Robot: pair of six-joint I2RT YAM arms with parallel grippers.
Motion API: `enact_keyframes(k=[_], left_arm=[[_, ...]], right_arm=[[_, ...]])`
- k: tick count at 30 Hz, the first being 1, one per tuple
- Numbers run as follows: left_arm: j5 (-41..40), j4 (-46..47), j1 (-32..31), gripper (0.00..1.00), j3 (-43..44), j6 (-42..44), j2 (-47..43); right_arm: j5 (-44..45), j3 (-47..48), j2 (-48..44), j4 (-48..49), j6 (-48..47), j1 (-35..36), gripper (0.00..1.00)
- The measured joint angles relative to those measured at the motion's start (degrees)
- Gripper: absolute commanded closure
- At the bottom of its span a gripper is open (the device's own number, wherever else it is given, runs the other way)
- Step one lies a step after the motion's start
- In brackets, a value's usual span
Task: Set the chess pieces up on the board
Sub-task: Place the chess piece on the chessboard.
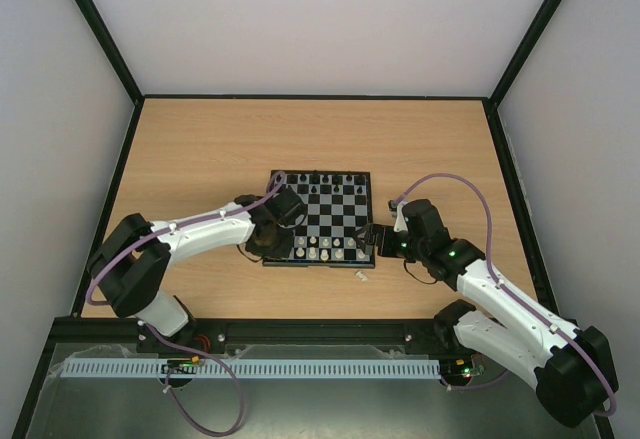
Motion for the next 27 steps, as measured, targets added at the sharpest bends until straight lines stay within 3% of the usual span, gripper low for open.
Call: enact_keyframes(k=[16,27], left_arm=[[0.3,-0.1,0.0,0.73,-0.4,0.3,1.3],[-1.5,-4.8,0.0,0.53,7.3,1.1,-2.9]], right_arm=[[0.2,0.0,0.0,0.0,0.0,0.0,0.01],[1.2,0.0,0.4,-0.1,0.0,0.0,0.01]])
